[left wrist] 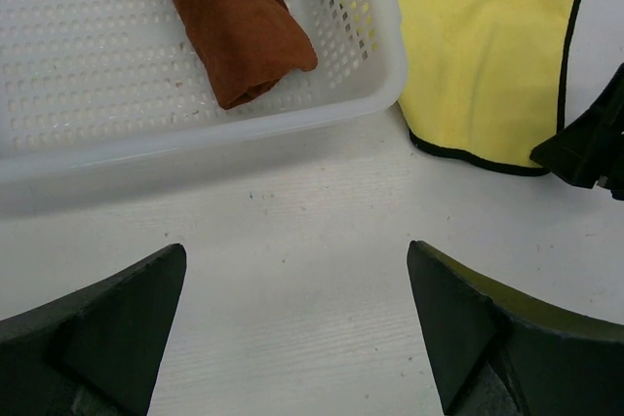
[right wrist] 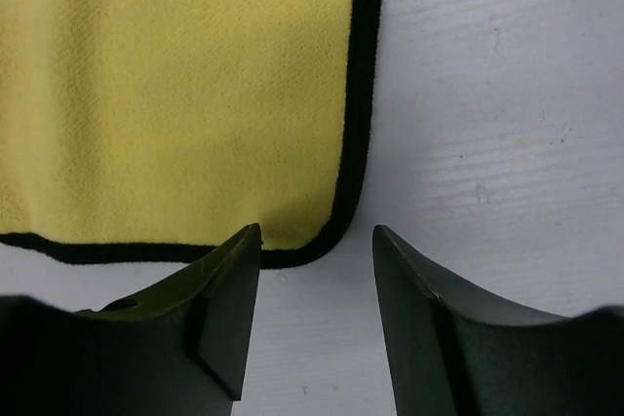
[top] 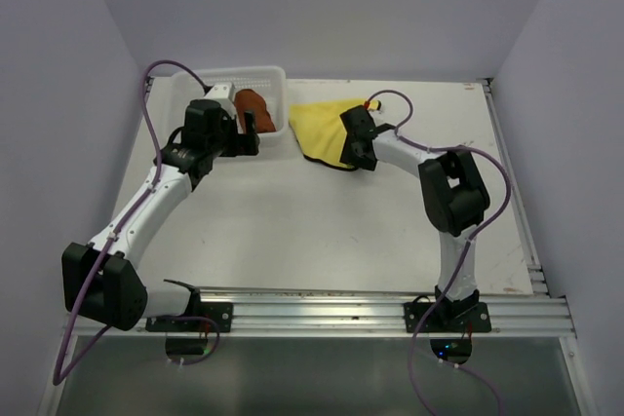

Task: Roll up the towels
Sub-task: Move the towel to the center of the board

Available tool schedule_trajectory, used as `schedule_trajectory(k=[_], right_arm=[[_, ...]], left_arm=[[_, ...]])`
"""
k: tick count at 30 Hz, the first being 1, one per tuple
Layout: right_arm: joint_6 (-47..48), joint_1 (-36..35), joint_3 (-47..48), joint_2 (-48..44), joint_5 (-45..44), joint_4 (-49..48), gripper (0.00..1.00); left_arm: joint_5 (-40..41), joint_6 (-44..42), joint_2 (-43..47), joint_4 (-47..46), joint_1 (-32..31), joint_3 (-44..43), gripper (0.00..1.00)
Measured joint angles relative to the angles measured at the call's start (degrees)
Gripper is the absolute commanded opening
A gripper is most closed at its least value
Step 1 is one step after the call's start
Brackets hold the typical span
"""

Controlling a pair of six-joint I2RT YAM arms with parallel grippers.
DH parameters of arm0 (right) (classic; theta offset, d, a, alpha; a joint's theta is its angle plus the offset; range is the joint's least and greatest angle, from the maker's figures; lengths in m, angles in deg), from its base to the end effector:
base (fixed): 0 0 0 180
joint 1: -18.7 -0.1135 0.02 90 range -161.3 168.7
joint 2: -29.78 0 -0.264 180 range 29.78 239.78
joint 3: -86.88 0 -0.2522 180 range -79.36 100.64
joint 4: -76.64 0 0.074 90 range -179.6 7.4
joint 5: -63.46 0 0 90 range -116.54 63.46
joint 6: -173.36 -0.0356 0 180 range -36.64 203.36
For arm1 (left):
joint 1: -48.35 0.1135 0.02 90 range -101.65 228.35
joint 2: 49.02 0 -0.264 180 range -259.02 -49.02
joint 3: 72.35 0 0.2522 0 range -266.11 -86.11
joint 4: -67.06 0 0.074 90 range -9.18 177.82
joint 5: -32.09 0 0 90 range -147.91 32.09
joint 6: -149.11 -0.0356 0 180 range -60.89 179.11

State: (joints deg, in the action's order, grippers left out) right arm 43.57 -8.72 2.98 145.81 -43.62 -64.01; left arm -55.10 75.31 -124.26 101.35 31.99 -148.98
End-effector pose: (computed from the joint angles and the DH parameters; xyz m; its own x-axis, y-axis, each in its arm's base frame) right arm 0.3849 0.1879 0.1719 -0.7828 0.2830 -0.5541 0.2525 0.9584 0.1329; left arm 0.2853 -0.0819 0.3154 -0.5680 -0.1237 -0.8137 0.0868 0.9741 -0.2087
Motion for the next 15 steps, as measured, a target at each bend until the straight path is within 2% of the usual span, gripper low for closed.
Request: schedule_trajectory(k=[3, 5, 6, 10, 13, 15], right_arm=[[0.0, 0.0, 2.0, 2.4, -0.2, 0.4, 0.46], [0.3, 0.0, 3.5, 3.5, -0.6, 1.0, 0.38], [0.3, 0.0, 4.2, 3.9, -0.9, 1.2, 0.3], [0.5, 0.0, 5.1, 4.7, -2.0, 2.5, 0.18], [0.7, 0.0, 5.0, 4.7, -2.7, 2.9, 0.03], [0.8, -0.1, 4.0, 4.1, -3.0, 2.3, 0.0]], left_arm=[[-0.5, 0.0, 0.0, 0.0, -0.2, 0.0, 1.0], [-0.9, -0.2, 0.0, -0.1, -0.2, 0.0, 1.0], [-1.1, -0.3, 0.0, -0.1, -0.3, 0.0, 0.99], [-1.2, -0.4, 0.0, -0.1, -0.3, 0.0, 1.0], [-1.2, -0.6, 0.0, -0.1, -0.3, 0.0, 1.0], [-1.2, -0.8, 0.0, -0.1, -0.3, 0.0, 1.0]])
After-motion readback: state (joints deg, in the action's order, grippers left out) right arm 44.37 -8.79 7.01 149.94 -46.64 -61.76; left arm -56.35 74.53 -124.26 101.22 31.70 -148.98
